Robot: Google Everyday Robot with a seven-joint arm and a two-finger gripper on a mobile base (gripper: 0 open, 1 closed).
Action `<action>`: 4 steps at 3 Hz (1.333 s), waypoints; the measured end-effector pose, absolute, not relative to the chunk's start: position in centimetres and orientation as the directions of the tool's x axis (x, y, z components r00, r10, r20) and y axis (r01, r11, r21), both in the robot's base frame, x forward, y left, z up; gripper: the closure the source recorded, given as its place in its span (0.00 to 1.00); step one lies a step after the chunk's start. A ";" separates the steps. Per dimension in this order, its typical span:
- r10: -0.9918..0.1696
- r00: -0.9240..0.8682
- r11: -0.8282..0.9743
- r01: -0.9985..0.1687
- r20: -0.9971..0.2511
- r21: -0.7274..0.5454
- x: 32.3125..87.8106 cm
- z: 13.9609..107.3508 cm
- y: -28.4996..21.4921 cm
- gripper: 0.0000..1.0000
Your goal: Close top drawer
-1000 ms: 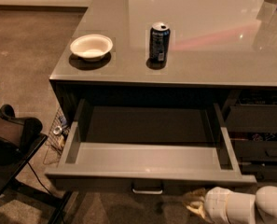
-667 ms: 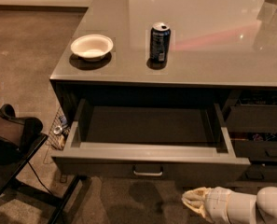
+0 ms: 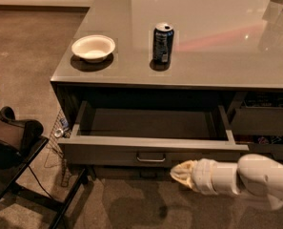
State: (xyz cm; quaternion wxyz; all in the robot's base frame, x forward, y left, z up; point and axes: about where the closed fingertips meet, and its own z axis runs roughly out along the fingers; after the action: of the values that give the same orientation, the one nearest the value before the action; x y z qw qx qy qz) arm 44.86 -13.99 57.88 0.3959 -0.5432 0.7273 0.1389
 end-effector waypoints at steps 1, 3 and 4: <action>-0.685 -0.034 0.337 -0.900 -0.727 -0.275 48.8 59.5 -12.1 1.00; -0.698 0.006 0.306 -0.902 -0.716 -0.305 52.9 60.2 -10.2 1.00; -0.680 0.008 0.316 -0.899 -0.733 -0.302 52.8 59.7 -9.6 1.00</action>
Offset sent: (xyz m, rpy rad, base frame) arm 0.0824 0.0406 0.0323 -0.0133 -0.1058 0.0717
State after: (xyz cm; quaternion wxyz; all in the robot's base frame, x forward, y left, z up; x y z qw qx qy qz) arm 52.79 -9.57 59.72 0.4227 -0.5704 0.6922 0.1300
